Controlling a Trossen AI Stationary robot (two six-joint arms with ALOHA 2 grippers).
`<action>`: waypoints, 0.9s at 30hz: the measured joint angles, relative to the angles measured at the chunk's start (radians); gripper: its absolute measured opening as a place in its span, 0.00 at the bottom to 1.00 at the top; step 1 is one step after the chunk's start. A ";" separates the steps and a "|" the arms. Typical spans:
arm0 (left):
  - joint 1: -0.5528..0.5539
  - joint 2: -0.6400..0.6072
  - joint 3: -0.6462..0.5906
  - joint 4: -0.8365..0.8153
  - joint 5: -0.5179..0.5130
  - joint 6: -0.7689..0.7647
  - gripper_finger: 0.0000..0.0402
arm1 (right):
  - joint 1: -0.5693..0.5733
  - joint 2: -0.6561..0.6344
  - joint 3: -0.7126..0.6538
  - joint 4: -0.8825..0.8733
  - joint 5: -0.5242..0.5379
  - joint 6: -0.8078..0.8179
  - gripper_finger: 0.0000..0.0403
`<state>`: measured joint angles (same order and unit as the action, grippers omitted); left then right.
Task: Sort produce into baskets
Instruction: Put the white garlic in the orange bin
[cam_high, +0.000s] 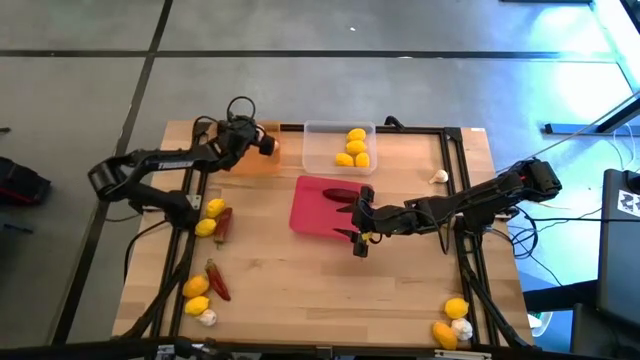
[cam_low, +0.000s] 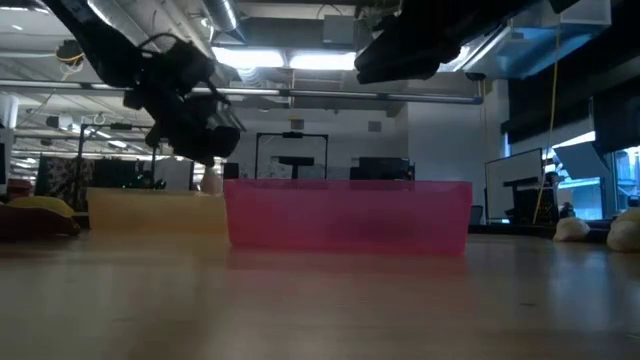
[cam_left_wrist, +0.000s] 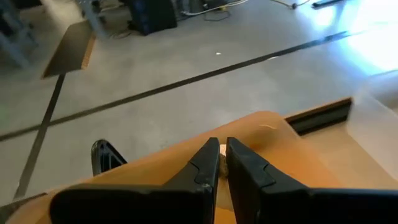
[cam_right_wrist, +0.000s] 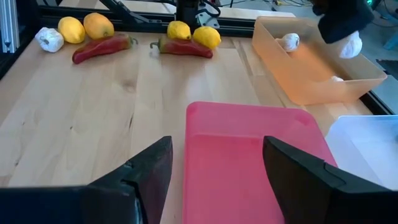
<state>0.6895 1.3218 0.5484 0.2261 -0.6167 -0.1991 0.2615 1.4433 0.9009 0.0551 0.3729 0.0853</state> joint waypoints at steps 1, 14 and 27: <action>0.006 0.014 0.000 0.011 0.005 -0.009 0.05 | 0.000 0.000 0.000 0.000 0.000 0.000 0.60; 0.039 0.182 0.001 0.229 0.070 -0.004 0.07 | 0.000 0.000 0.000 -0.004 0.000 -0.002 0.60; 0.057 0.316 0.003 0.316 0.175 0.050 0.09 | 0.000 0.000 0.000 -0.005 0.000 -0.003 0.60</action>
<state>0.7465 1.6380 0.5518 0.5419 -0.4414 -0.1493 0.2615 1.4433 0.9009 0.0505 0.3729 0.0822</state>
